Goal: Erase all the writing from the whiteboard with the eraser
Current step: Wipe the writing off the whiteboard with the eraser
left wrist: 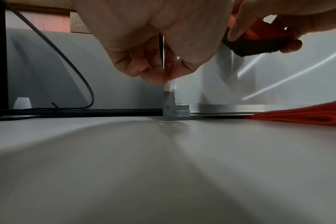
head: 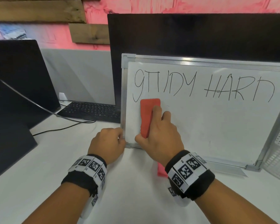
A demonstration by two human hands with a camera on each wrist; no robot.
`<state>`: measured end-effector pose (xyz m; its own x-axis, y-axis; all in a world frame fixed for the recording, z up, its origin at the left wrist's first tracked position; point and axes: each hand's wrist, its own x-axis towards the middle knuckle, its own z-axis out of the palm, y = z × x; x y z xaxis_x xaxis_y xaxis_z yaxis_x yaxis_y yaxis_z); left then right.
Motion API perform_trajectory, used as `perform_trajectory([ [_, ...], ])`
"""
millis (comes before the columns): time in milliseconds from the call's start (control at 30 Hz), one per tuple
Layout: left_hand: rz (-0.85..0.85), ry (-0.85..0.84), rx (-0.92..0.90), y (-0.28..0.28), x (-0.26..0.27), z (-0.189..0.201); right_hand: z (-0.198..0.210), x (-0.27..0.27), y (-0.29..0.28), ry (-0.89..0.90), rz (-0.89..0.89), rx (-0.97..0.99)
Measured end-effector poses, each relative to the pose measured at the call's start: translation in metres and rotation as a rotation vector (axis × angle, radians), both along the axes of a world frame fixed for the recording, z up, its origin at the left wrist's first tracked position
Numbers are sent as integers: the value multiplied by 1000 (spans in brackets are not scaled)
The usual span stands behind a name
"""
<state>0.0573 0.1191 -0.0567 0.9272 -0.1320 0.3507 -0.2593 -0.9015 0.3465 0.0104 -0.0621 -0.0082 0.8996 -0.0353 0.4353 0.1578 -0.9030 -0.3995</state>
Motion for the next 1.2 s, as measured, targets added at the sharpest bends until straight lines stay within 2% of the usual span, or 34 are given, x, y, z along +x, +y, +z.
perform_trajectory([
  [200, 61, -46, -62, -2, -3, 4, 8, 14, 10, -51, 14, 9],
  [333, 74, -16, -123, 1, -4, 7, -4, 9, 20, 15, 53, -19],
  [567, -12, 99, -156, 0, 0, 4, 9, 26, 31, -60, 49, 8],
  [667, -66, 136, -194, 2, 0, 5, 0, 21, 34, -11, 63, -3],
  [767, -98, 141, -183, 2, 0, 2, -10, 16, 33, 25, 57, -18],
  [967, -116, 111, -172, 4, 4, -3, 11, 31, 35, -89, 41, 27],
  [1200, -95, 111, -147, 4, 5, -4, 0, 20, 25, -25, 23, -22],
])
